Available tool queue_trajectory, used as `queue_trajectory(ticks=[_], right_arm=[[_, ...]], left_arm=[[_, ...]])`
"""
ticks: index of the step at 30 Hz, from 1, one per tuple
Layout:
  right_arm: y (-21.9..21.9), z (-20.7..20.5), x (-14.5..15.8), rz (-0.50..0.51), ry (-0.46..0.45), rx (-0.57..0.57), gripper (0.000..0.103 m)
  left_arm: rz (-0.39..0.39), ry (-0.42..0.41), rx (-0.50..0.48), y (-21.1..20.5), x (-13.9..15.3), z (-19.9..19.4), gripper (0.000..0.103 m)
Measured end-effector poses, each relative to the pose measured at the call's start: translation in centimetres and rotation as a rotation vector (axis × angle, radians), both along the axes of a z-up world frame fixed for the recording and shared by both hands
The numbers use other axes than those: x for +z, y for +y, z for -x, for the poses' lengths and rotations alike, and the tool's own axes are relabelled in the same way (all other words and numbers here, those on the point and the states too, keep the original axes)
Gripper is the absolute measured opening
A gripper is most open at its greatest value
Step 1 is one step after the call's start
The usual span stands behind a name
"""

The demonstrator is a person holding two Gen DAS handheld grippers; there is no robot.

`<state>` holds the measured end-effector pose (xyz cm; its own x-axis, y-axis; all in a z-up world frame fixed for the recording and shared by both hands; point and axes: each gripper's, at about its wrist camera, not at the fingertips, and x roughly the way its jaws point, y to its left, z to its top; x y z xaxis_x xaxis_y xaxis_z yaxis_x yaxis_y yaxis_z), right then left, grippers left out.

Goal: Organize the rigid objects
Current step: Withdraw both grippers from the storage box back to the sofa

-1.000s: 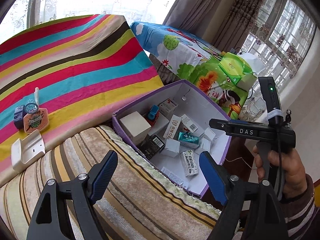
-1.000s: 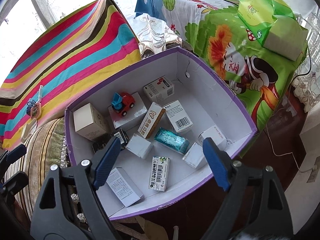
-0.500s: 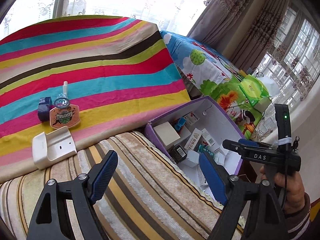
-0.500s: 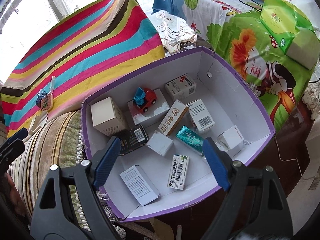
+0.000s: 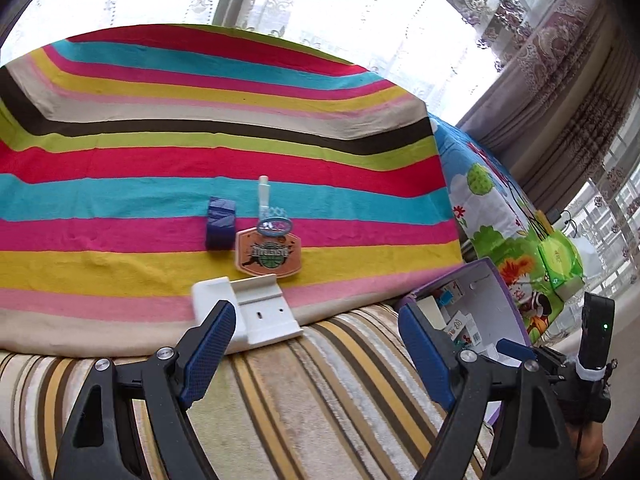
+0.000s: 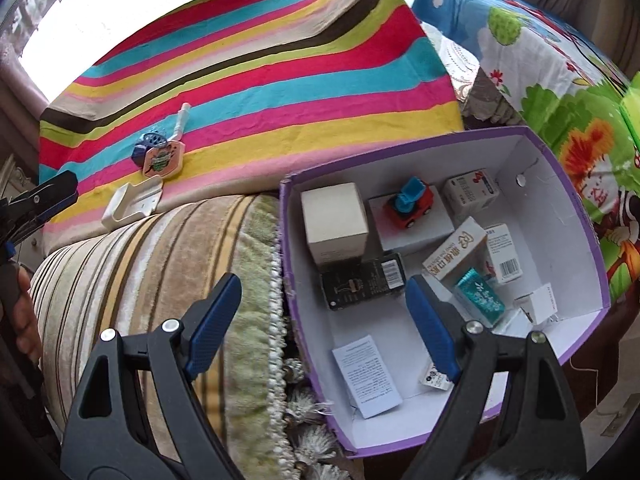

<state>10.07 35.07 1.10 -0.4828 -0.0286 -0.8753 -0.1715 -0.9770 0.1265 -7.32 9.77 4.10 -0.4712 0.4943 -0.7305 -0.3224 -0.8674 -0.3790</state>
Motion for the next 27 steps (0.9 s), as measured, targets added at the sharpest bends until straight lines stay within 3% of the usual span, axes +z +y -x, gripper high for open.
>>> queue_trajectory(ticks=[8,19,27], right_arm=[[-6.1,3.4,0.1,0.01,-0.006,0.161,0.086],[-13.3,7.2,-1.1,0.037,-0.048,0.338,0.086],[-16.5,10.2,-2.2,0.087,-0.058,0.358,0.09]], left_arm=[[0.006,-0.048,0.124,-4.4,-1.2,2.7,0.084],[0.008,-0.099,0.138,-5.3,-2.6,7.2,0.081],[0.01,-0.159,0.143,-4.1,-4.0,12.0,0.071]])
